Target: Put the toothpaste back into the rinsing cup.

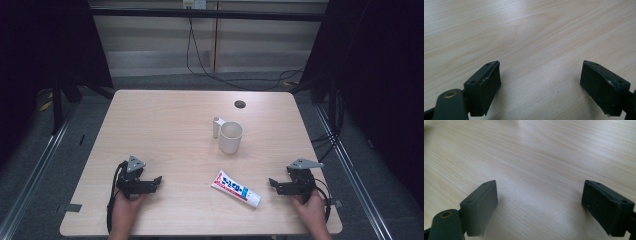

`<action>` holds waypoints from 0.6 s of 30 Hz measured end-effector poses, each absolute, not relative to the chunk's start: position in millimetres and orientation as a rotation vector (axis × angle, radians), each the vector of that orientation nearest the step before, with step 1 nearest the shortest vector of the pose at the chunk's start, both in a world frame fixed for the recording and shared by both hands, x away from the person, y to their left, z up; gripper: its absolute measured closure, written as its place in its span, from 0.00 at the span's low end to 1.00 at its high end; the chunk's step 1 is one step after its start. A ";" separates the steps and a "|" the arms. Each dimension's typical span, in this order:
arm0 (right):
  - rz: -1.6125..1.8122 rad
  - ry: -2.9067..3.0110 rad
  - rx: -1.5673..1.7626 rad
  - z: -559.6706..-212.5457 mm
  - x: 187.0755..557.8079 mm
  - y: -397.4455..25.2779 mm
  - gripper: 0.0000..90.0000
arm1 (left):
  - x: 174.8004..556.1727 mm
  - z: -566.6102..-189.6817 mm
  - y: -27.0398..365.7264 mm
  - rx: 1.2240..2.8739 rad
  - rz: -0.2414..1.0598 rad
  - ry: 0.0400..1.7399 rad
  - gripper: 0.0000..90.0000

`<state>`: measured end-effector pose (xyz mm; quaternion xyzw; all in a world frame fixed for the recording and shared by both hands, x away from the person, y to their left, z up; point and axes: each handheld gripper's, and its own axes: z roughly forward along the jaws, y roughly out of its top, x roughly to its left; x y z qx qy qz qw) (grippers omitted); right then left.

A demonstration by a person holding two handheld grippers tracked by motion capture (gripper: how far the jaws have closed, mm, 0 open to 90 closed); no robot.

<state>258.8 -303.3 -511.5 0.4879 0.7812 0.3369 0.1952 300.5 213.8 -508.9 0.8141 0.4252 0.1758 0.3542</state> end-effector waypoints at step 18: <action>0.974 2.347 1.417 -496.5 271.2 -287.5 0.22 | 300.4 -508.9 213.7 2.105 0.454 1.099 0.18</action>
